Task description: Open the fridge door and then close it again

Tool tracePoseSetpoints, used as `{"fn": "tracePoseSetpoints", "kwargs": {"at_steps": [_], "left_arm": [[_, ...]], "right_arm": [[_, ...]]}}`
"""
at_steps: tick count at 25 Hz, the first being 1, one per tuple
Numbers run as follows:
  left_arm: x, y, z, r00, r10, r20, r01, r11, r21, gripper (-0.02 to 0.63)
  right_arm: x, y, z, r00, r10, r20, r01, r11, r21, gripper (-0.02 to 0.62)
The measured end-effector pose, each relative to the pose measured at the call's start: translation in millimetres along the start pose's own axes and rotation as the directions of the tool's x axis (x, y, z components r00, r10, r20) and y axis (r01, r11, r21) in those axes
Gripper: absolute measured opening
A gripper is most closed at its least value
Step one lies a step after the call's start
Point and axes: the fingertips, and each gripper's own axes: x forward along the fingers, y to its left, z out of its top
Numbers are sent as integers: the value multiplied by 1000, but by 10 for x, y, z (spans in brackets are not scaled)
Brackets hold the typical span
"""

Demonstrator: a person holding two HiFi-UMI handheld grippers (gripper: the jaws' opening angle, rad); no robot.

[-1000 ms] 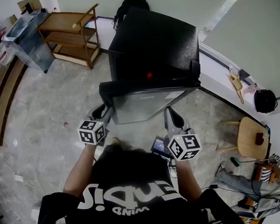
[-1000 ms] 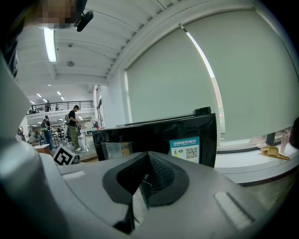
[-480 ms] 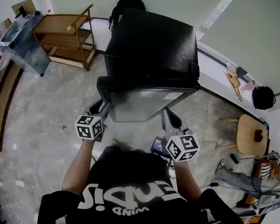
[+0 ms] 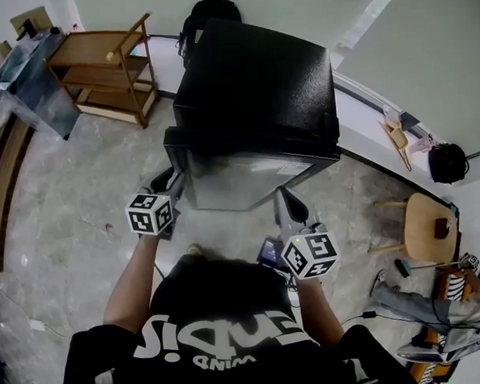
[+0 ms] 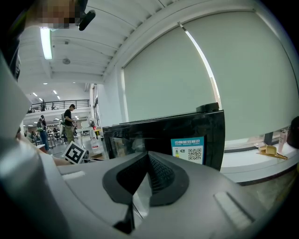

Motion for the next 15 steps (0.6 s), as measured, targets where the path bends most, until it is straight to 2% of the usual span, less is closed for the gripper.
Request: {"fn": "tracePoseSetpoints", "kwargs": {"at_steps": [15], "left_arm": [[325, 146, 184, 1000, -20, -13, 20, 999, 27, 129]], "right_arm": [[165, -159, 32, 1000, -31, -3, 31, 999, 11, -2]]}}
